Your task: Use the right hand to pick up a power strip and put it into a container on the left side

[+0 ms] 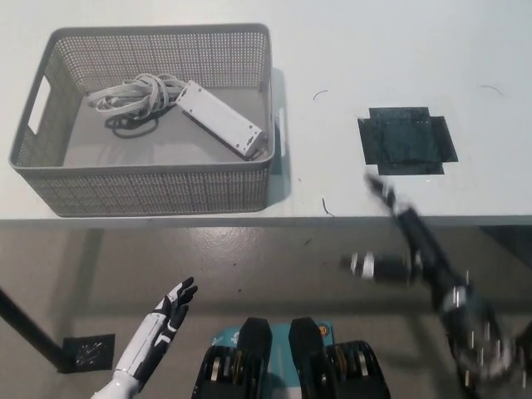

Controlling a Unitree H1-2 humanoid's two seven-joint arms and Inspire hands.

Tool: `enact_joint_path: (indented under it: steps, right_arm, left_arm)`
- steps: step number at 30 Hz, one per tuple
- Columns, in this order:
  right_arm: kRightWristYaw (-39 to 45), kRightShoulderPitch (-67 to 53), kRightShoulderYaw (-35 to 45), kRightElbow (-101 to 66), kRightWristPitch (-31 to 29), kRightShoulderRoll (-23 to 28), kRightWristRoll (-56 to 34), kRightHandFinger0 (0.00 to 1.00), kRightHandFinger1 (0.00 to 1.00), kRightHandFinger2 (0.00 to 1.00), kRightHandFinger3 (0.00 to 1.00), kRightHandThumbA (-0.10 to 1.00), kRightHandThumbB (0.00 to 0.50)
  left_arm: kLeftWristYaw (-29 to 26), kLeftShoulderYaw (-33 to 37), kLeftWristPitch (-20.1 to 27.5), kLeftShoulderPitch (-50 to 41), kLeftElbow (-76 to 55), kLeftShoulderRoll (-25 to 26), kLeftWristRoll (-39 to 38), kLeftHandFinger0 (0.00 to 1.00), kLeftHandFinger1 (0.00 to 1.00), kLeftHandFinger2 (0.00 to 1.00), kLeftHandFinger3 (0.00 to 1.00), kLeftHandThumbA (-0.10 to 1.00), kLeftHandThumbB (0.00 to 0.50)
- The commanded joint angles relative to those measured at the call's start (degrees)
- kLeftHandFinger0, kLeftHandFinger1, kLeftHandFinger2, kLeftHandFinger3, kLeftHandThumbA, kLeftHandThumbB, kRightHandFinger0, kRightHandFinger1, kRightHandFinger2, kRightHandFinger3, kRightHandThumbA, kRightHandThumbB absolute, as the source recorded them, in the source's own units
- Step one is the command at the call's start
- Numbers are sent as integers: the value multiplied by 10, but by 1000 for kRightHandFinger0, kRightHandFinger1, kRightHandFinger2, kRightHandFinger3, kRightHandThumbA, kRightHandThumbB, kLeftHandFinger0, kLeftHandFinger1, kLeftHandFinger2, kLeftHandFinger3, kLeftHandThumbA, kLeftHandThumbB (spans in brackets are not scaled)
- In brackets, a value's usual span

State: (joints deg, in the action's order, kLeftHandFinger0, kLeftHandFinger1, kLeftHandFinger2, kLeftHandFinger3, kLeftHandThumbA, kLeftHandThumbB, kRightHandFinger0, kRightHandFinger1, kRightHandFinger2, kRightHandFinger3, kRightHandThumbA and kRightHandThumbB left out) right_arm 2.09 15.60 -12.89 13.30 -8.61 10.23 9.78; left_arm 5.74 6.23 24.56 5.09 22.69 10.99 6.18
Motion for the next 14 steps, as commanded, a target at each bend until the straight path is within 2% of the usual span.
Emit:
enact_joint_path:
  steps: [1,2,3,4,5,7,8,9,10,11,14]
  right_arm:
    - [-93,-306,-136,-529,-183,-72,-22,1000,1000,1000,1000,1000,320]
    - [-126,-291,-118,-487,-183,-73,-6,1000,1000,1000,1000,1000,271]
    - [-128,-283,-107,-466,-183,-71,-6,1000,1000,1000,1000,1000,272]
    - [-160,-273,-94,-416,-183,-56,20,1000,1000,1000,1000,1000,119]
    - [-192,-263,-72,-341,-183,-67,23,1000,1000,1000,1000,1000,129]
    - [-177,-251,-34,-252,-183,-86,-8,1000,1000,1000,1000,1000,196]
    - [-179,-244,-18,-215,-183,-92,-14,1000,1000,1000,1000,1000,48]
    - [-185,-234,-4,-168,-183,-92,-20,1000,1000,1000,1000,1000,152]
    - [-197,-223,4,-131,-183,-88,-17,1000,1000,1000,1000,1000,150]
    - [-202,-211,16,-97,-183,-88,-16,1000,1000,1000,1000,1000,188]
    - [-195,-185,31,-45,-183,-87,-27,1000,1000,1000,1000,1000,179]
  left_arm:
    - [-8,-4,24,7,-8,-3,-11,1000,1000,1000,1000,979,165]
    - [-9,-3,24,9,-7,-4,-10,1000,1000,1000,1000,976,167]
    - [-9,-4,24,10,-7,-4,-10,1000,1000,1000,1000,970,174]
    - [-11,-4,24,9,-9,-5,-8,1000,1000,1000,1000,969,174]
    - [-10,-4,24,7,-11,-4,-8,1000,1000,1000,1000,968,176]
    - [-9,-5,24,8,-12,-2,-10,1000,1000,1000,1000,964,175]
    - [-8,-5,24,10,-12,-2,-10,1000,1000,1000,1000,964,176]
    - [-9,-5,24,10,-13,-2,-9,1000,1000,999,1000,964,176]
    - [-9,-6,24,11,-13,-2,-9,1000,1000,999,1000,964,175]
    - [-10,-6,24,13,-12,-2,-9,1000,1000,996,1000,959,163]
    - [-12,-8,24,16,-11,-1,-9,1000,1000,992,1000,959,170]
